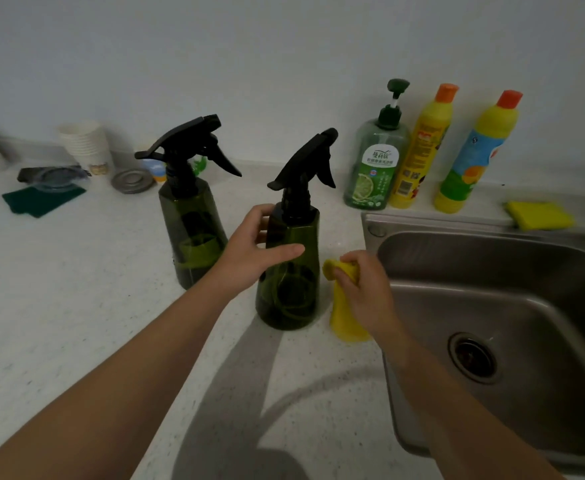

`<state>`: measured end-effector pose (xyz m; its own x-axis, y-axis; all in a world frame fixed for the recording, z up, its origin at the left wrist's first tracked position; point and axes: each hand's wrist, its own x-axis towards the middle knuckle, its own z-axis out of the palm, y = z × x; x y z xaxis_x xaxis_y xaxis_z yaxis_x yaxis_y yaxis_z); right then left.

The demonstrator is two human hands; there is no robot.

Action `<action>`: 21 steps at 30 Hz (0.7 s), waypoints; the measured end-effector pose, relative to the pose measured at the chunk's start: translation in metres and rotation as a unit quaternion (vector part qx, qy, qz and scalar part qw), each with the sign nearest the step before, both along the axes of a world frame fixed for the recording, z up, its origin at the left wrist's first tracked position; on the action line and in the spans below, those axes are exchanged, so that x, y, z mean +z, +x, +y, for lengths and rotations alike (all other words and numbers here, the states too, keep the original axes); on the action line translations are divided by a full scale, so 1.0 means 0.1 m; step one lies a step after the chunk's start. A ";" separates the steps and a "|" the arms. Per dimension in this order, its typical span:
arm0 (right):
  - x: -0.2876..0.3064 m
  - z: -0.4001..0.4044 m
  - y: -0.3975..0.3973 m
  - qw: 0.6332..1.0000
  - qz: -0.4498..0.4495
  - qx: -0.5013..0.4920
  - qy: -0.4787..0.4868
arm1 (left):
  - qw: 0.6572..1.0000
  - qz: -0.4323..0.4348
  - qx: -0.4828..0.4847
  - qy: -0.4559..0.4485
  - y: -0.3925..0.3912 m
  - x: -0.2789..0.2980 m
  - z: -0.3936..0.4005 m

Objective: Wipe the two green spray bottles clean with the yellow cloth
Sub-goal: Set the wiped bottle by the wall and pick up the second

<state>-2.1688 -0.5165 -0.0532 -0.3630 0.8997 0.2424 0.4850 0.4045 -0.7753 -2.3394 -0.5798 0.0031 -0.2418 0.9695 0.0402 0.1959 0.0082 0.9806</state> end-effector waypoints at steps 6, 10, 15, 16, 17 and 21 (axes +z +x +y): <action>-0.27 0.04 -0.01 0.970 -0.238 0.050 0.004 | 1.000 -0.015 -0.015 0.005 -0.03 -0.05 -0.05; -0.08 0.00 -0.04 0.992 -0.129 0.005 0.004 | 1.000 -0.007 -0.022 0.007 -0.02 -0.07 -0.06; 0.61 -0.15 -0.18 0.986 0.154 -0.016 0.064 | 0.999 0.007 -0.032 0.005 -0.03 -0.07 -0.11; 0.73 -0.18 -0.23 0.982 0.180 -0.009 0.060 | 0.999 0.012 -0.031 0.007 -0.03 -0.05 -0.11; 0.84 -0.21 -0.27 0.979 0.194 0.001 0.055 | 0.999 0.017 -0.031 0.008 -0.02 -0.04 -0.11; 1.07 -0.29 -0.45 0.984 0.163 0.048 0.046 | 0.999 0.003 -0.041 0.009 0.01 0.02 -0.12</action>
